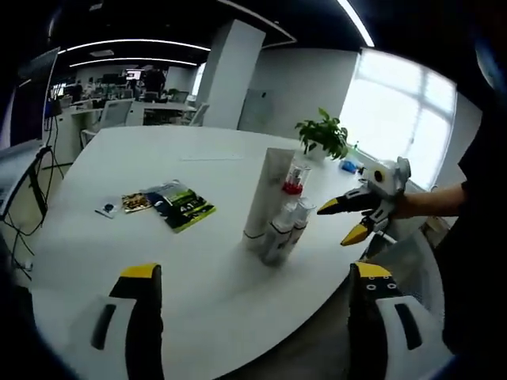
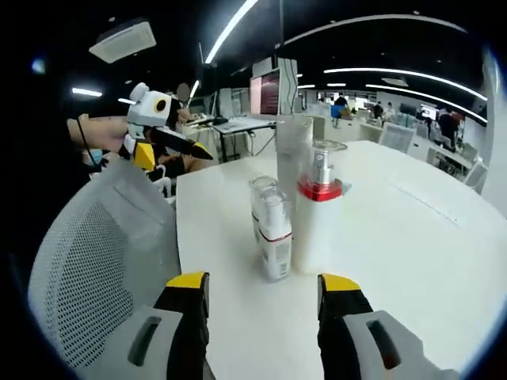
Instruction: Arrange the skincare products in the storage area until every visible bottle or jar stands upright without overlapping.
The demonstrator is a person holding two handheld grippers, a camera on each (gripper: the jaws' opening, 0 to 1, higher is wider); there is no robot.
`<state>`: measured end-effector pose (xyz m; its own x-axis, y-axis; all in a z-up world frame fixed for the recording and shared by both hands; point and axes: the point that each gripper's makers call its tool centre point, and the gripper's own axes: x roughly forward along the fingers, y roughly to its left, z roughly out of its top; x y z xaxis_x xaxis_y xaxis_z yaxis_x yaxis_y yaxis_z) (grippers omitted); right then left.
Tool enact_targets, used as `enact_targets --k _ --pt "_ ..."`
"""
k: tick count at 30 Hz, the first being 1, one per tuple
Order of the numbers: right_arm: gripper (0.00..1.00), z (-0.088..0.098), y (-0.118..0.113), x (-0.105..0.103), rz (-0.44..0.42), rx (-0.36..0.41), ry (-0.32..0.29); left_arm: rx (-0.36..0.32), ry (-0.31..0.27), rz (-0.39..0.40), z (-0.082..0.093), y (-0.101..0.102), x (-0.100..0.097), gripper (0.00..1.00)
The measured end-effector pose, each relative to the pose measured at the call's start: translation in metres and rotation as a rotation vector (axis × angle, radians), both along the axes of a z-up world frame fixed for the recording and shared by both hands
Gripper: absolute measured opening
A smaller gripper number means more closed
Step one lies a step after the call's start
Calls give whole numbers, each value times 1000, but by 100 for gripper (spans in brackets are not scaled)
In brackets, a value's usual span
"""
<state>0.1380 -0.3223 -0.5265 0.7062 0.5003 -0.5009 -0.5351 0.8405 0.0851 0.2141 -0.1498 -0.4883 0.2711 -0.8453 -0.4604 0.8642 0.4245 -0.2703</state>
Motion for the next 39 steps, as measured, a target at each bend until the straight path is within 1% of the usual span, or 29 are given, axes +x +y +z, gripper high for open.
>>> enact_targets --k 2,4,6,8,11,13,16,19,22,24,26,27,28,29,31,33,34,35,36,37,38,39 --pt "58 5 3 -3 -6 7 -7 7 4 -8 0 1 -1 91" --pt "58 10 7 -6 -13 5 -29 -1 -3 0 3 4 1 92" --pt "58 16 8 -9 -26 22 -40 -8 -14 8 5 7 5 92" --pt "59 22 10 -11 -46 32 -54 -5 -15 16 6 8 5 92" --pt "64 32 11 -13 -94 67 -70 0 -20 30 8 12 7 92" --pt "67 36 11 -14 -110 69 -82 0 -20 38 10 13 7 92" --pt "69 42 11 -18 -144 92 -83 6 -19 45 9 17 7 93" --pt "74 43 9 -21 -177 95 -87 8 -22 58 10 20 9 93" --pt "77 42 8 -24 -208 102 -84 14 -18 67 6 23 11 93" --pt "84 39 6 -24 -226 101 -89 23 -34 65 3 23 13 92" --pt "88 34 7 -23 -235 109 -85 35 -29 71 -2 24 14 92" --pt "90 31 7 -23 -239 104 -74 39 -26 79 -2 24 16 91" --pt "92 28 7 -24 -237 87 -60 28 -39 86 -1 24 18 91" --pt "94 23 4 -23 -231 44 -62 20 -46 89 0 23 19 92" --pt "96 20 1 -21 -241 34 -72 16 -30 89 -2 23 20 91" --pt "98 20 -1 -19 -254 35 -70 22 -33 90 -5 26 23 92" --pt "99 19 -2 -18 -261 30 -75 25 -33 90 -5 25 22 91" --pt "99 21 -5 -16 -275 30 -96 29 -31 86 -5 25 21 91" --pt "99 24 -3 -15 -269 36 -120 34 -33 82 -6 25 21 91" --pt "99 27 4 -14 -237 35 -149 42 -36 77 -7 25 20 91" --pt "99 26 6 -14 -240 36 -142 46 -34 72 -7 24 20 91" --pt "99 20 6 -14 -238 -2 -121 50 -29 66 -8 24 19 91"
